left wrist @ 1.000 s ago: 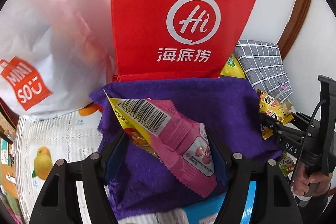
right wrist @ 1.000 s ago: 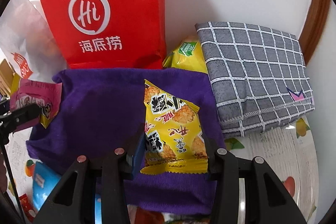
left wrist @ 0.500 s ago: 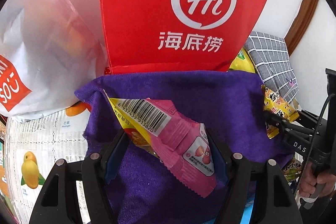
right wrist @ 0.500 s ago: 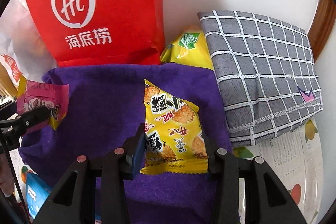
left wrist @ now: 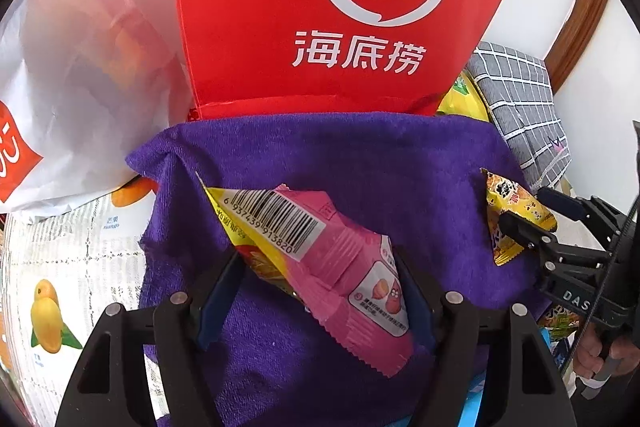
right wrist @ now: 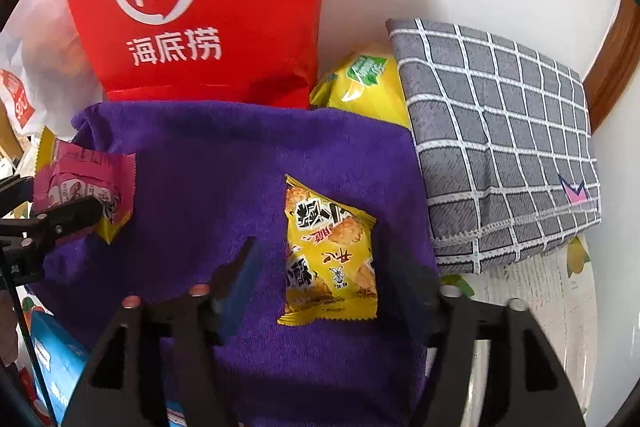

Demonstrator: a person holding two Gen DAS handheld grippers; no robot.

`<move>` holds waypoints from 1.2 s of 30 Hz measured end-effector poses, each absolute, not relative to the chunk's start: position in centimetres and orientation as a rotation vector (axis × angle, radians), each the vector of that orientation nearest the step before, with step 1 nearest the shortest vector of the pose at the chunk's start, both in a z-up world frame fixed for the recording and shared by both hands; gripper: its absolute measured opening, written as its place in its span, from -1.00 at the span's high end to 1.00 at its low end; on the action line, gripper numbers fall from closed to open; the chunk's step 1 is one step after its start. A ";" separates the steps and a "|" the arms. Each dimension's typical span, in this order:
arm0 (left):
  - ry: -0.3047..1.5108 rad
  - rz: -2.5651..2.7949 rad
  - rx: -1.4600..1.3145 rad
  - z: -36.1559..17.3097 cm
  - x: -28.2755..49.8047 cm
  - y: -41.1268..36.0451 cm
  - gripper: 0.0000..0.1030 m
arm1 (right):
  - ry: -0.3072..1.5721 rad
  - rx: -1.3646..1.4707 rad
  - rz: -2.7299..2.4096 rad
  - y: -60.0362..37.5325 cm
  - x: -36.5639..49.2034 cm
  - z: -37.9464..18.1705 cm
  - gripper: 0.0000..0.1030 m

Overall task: Organize snacks
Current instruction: 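Open both tools to release the bags onto the purple towel, then move the right tool to the blue chip bag while the left tool withdraws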

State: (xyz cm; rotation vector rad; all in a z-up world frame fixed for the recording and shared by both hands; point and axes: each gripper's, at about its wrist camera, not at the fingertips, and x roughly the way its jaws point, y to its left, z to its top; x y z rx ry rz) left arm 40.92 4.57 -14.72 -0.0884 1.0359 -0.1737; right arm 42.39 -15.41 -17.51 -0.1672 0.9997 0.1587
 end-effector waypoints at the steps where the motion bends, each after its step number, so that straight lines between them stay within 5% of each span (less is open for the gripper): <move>1: 1.039 -0.169 -0.094 -14.6 40.9 4.6 -0.49 | 0.990 -0.173 0.160 -15.3 42.2 -17.3 -0.40; 4: 1.011 -0.155 -0.111 -14.0 40.6 4.8 -0.71 | 0.974 -0.181 0.160 -15.2 41.3 -16.2 -0.44; 26: 0.875 -0.144 -0.057 -6.2 27.9 4.6 -0.71 | 0.818 -0.100 0.080 -18.3 29.5 -8.1 -0.46; 36: 0.871 -0.135 -0.028 -5.0 22.2 3.4 -0.70 | 0.888 0.032 0.090 -22.1 24.0 -7.2 -0.46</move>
